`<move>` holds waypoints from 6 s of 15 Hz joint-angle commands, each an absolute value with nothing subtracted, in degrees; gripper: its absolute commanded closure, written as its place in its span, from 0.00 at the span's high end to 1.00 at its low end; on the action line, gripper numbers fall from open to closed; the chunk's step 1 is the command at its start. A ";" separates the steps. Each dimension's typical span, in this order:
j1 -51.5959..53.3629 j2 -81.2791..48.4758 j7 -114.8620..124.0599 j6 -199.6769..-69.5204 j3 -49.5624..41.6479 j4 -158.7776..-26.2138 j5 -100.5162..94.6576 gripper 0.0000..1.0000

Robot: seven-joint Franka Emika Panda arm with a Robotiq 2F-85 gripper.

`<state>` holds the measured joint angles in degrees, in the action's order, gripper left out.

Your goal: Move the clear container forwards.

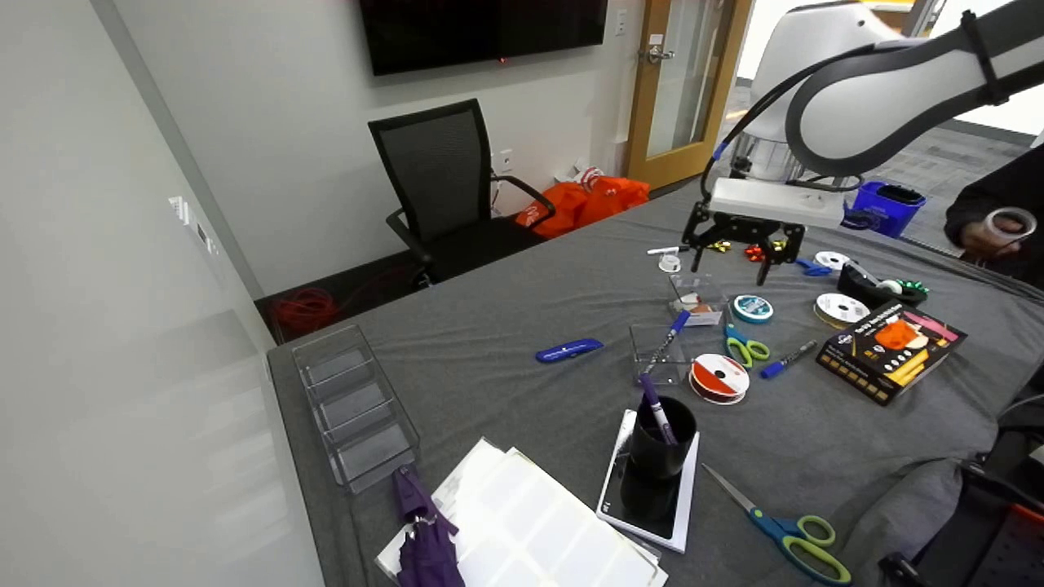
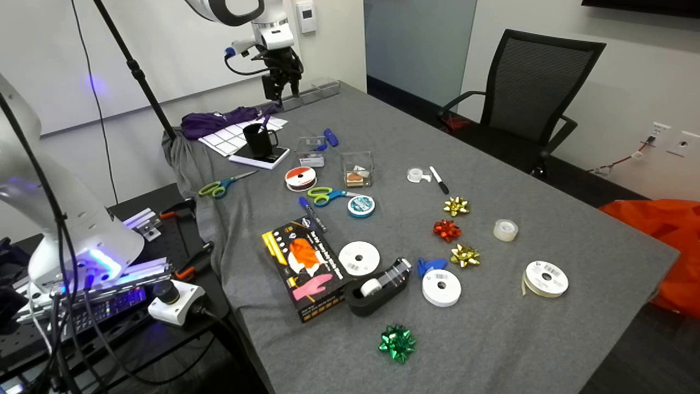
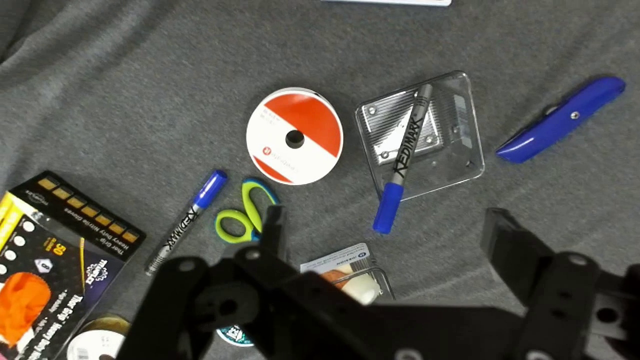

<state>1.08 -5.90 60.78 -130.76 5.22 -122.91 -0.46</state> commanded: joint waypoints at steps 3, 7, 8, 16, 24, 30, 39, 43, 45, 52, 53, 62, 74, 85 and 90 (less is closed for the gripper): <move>2.53 -6.53 59.87 -130.11 3.62 -122.05 -0.48 1.00; 2.67 -9.08 59.83 -131.61 3.29 -121.83 -1.25 1.00; 2.78 -10.33 60.61 -133.13 3.01 -122.06 -1.40 1.00; 3.90 -21.80 55.12 -142.86 1.71 -121.64 0.45 1.00; 6.73 -28.22 50.79 -148.05 0.39 -121.64 0.95 1.00; 8.04 -30.28 50.80 -150.04 -1.02 -120.41 1.06 0.60; 8.49 -31.56 50.70 -150.79 -1.88 -119.38 1.42 0.01; 7.47 -29.88 48.33 -151.14 -0.69 -120.03 3.55 0.01; 7.05 -28.55 46.38 -151.14 -0.22 -120.68 5.44 0.01; 5.50 -24.44 38.52 -152.13 -0.03 -123.93 10.80 0.01; 5.27 -23.02 37.08 -152.25 -0.24 -125.32 10.76 0.01; 2.01 -10.42 19.79 -152.12 -0.34 -141.39 11.20 0.01; -5.06 -3.80 -12.30 -155.48 -4.27 -156.27 6.81 0.01; -8.22 -6.45 -19.63 -163.18 -6.61 -155.65 0.92 0.71; -6.47 -3.67 -8.48 -159.31 -8.84 -155.57 -7.79 1.00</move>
<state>-7.10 -5.58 -14.63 -160.97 -7.27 -155.19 -1.84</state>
